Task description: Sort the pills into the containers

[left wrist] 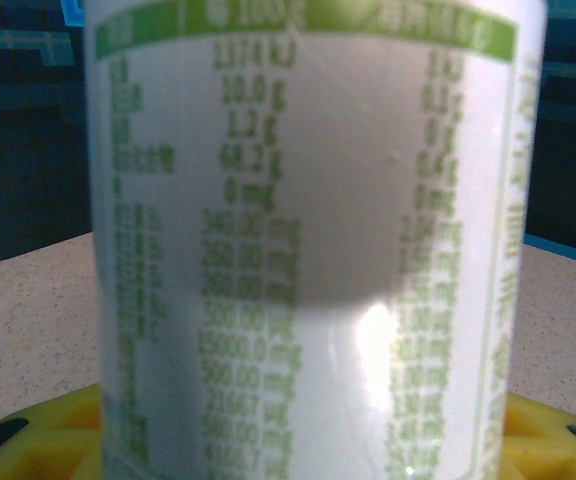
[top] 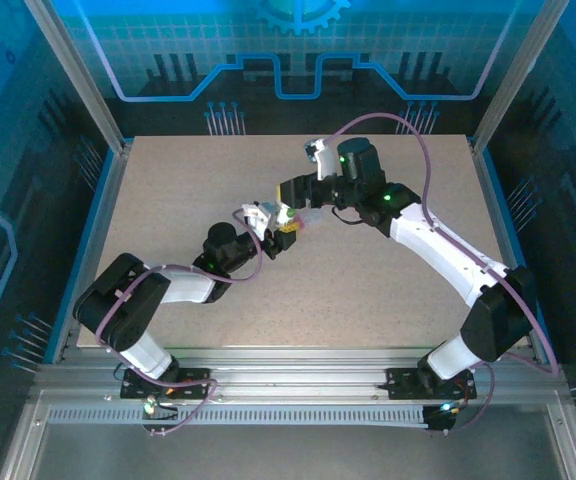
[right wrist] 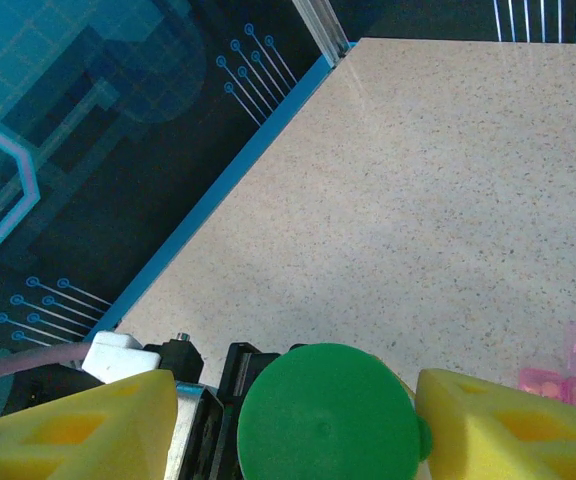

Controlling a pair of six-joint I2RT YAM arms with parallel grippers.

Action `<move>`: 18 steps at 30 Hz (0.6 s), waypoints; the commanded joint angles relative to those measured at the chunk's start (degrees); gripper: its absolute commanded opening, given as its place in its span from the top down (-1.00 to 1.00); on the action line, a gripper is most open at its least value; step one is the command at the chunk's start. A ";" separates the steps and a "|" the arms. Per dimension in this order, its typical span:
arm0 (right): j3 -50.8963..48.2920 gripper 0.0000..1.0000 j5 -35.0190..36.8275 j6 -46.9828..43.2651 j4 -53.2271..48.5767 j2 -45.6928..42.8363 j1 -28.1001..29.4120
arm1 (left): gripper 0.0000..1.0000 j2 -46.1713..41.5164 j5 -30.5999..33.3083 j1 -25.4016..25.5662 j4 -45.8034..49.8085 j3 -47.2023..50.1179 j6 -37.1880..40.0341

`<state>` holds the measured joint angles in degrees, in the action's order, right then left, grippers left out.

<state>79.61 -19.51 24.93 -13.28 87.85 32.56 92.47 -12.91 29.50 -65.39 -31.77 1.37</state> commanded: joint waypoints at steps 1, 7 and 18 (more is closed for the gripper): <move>1.85 -0.30 0.74 -1.71 -1.13 0.37 0.75 | 1.00 -1.93 -1.22 0.49 -0.36 -1.72 -1.09; 1.73 -0.17 0.67 -1.75 -0.60 0.21 0.75 | 1.00 -1.85 -1.85 0.67 -0.10 -1.77 -1.06; 1.16 0.27 -0.03 -3.02 -0.92 0.44 0.51 | 1.00 -2.61 -2.07 0.75 0.43 -1.89 -0.96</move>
<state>79.61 -18.50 23.22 -14.06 88.03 32.62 91.96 -13.78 29.85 -64.47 -31.79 1.32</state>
